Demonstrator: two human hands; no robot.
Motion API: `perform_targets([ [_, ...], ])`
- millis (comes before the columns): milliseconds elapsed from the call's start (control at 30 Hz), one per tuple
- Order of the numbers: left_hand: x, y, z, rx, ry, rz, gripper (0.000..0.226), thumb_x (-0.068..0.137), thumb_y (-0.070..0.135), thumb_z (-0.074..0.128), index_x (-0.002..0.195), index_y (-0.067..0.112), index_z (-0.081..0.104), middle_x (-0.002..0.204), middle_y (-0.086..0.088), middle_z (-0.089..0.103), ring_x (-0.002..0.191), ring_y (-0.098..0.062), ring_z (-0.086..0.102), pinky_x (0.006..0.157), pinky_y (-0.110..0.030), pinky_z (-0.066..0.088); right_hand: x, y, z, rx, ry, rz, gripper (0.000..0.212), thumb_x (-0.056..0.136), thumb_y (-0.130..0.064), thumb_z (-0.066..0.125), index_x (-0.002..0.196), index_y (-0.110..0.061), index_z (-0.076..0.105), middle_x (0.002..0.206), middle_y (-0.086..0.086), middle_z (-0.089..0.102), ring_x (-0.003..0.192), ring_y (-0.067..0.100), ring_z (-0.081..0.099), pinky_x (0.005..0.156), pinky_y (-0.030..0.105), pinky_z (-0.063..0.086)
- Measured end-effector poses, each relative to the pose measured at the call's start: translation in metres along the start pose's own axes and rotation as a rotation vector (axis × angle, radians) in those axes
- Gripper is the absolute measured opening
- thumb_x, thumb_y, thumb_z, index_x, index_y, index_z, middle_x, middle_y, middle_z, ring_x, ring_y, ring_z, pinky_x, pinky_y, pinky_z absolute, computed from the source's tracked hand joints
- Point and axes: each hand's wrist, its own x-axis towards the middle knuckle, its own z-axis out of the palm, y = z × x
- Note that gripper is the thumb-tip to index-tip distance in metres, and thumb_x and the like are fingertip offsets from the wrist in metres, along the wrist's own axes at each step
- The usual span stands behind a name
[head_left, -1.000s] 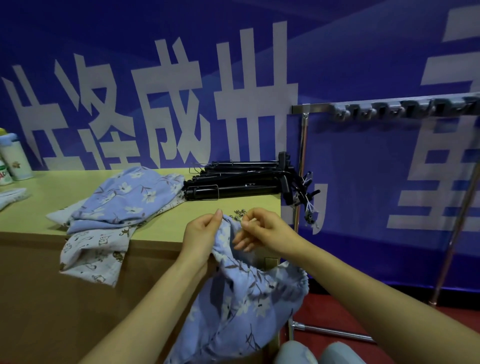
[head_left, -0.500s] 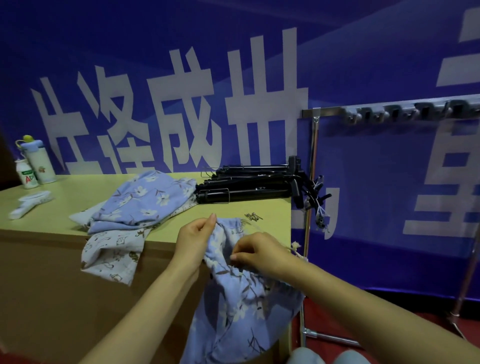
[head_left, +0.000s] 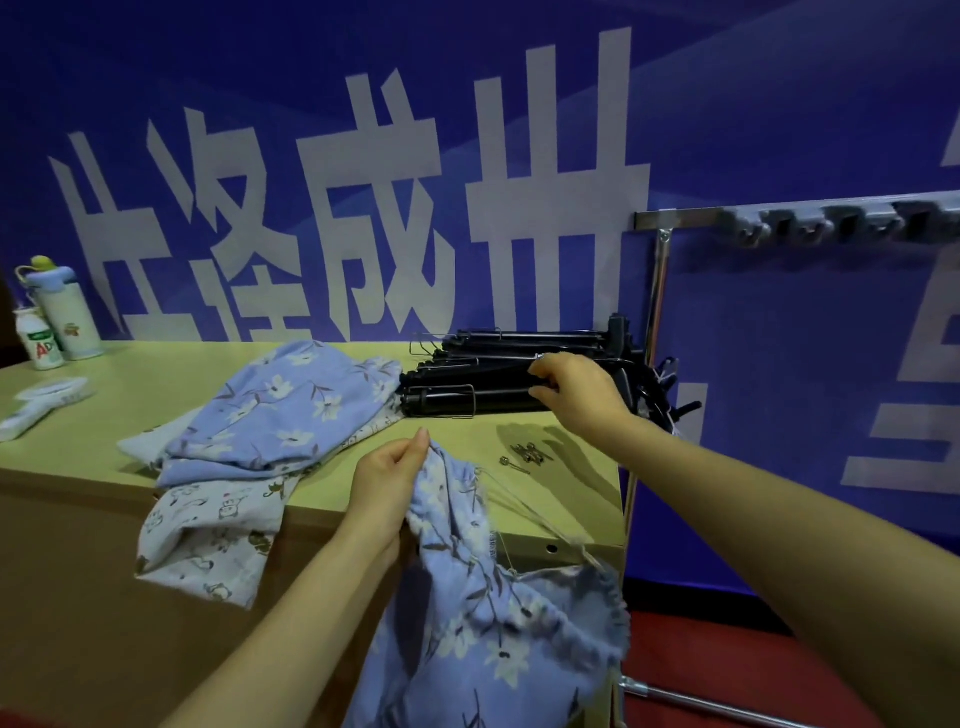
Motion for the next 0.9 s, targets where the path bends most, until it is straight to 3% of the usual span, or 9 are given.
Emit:
perform_targets([
  [133, 0.011, -0.001, 0.002, 0.014, -0.027, 0.000, 0.021, 0.093, 0.032, 0.052, 0.081, 0.016, 0.046, 0.071, -0.006, 0.034, 0.065, -0.015, 0.032, 0.055, -0.025, 0.026, 0.033, 0.011, 0.007, -0.327, 0.019, -0.087, 0.032, 0.095, -0.028, 0.053, 0.123, -0.014, 0.057, 0.119, 0.007, 0.063, 0.111, 0.028, 0.056, 0.095, 0.040, 0.043],
  [233, 0.016, 0.002, 0.005, -0.001, -0.036, -0.021, 0.021, 0.093, 0.032, 0.053, 0.083, 0.015, 0.044, 0.074, -0.002, 0.035, 0.065, -0.013, 0.033, 0.055, -0.022, 0.028, 0.052, 0.018, 0.010, -0.524, -0.097, -0.082, 0.028, 0.100, -0.030, 0.042, 0.119, -0.014, 0.054, 0.116, 0.007, 0.063, 0.109, 0.029, 0.056, 0.094, 0.039, 0.038],
  [300, 0.018, 0.002, 0.006, -0.013, -0.035, -0.032, 0.027, 0.092, 0.031, 0.053, 0.074, 0.014, 0.043, 0.067, -0.002, 0.033, 0.059, -0.013, 0.031, 0.050, -0.019, 0.026, 0.061, 0.021, 0.014, -0.596, -0.208, -0.023, 0.032, 0.100, -0.031, 0.040, 0.125, -0.012, 0.049, 0.121, 0.010, 0.059, 0.113, 0.031, 0.053, 0.096, 0.041, 0.036],
  [367, 0.020, 0.002, 0.006, -0.015, -0.041, -0.031, 0.031, 0.093, 0.031, 0.053, 0.070, 0.014, 0.040, 0.063, -0.003, 0.032, 0.060, -0.015, 0.031, 0.049, -0.018, 0.025, 0.067, 0.022, 0.017, -0.618, -0.268, 0.029, 0.039, 0.098, -0.033, 0.046, 0.131, -0.011, 0.044, 0.127, 0.012, 0.055, 0.119, 0.033, 0.049, 0.099, 0.043, 0.035],
  [467, 0.022, 0.000, 0.005, -0.023, -0.043, -0.044, 0.024, 0.093, 0.032, 0.053, 0.080, 0.014, 0.045, 0.071, -0.004, 0.036, 0.066, -0.014, 0.033, 0.053, -0.021, 0.027, 0.075, 0.022, 0.023, -0.598, -0.296, 0.063, 0.045, 0.094, -0.035, 0.054, 0.131, -0.011, 0.045, 0.126, 0.013, 0.055, 0.118, 0.034, 0.050, 0.099, 0.044, 0.037],
  [600, 0.022, 0.000, 0.008, -0.034, -0.054, -0.038, 0.045, 0.094, 0.027, 0.052, 0.059, 0.018, 0.025, 0.043, 0.011, 0.019, 0.043, -0.007, 0.019, 0.049, -0.021, 0.020, 0.084, 0.025, 0.025, -0.551, -0.318, 0.105, 0.036, 0.093, -0.030, 0.057, 0.124, -0.011, 0.052, 0.123, 0.014, 0.055, 0.115, 0.034, 0.049, 0.097, 0.045, 0.038],
  [667, 0.025, -0.002, 0.008, -0.027, -0.054, -0.047, 0.037, 0.094, 0.028, 0.052, 0.064, 0.016, 0.035, 0.050, 0.012, 0.028, 0.048, -0.006, 0.026, 0.051, -0.022, 0.023, 0.084, 0.024, 0.025, -0.572, -0.315, 0.078, 0.035, 0.094, -0.029, 0.056, 0.124, -0.010, 0.053, 0.124, 0.013, 0.053, 0.116, 0.034, 0.047, 0.097, 0.044, 0.038],
  [767, 0.028, -0.004, 0.007, -0.038, -0.056, -0.068, 0.018, 0.093, 0.031, 0.053, 0.088, 0.016, 0.046, 0.072, 0.003, 0.037, 0.064, -0.010, 0.034, 0.057, -0.020, 0.027, 0.078, 0.024, 0.026, -0.592, -0.262, 0.009, 0.039, 0.095, -0.030, 0.053, 0.127, -0.007, 0.049, 0.128, 0.013, 0.050, 0.119, 0.033, 0.045, 0.096, 0.043, 0.039],
  [900, 0.025, 0.000, 0.007, -0.044, -0.059, -0.119, 0.025, 0.093, 0.031, 0.053, 0.072, 0.021, 0.043, 0.069, 0.008, 0.034, 0.061, -0.006, 0.032, 0.057, -0.020, 0.028, 0.068, 0.022, 0.022, -0.553, -0.143, -0.027, 0.043, 0.096, -0.030, 0.052, 0.129, -0.003, 0.046, 0.130, 0.016, 0.049, 0.120, 0.034, 0.044, 0.093, 0.042, 0.041],
])
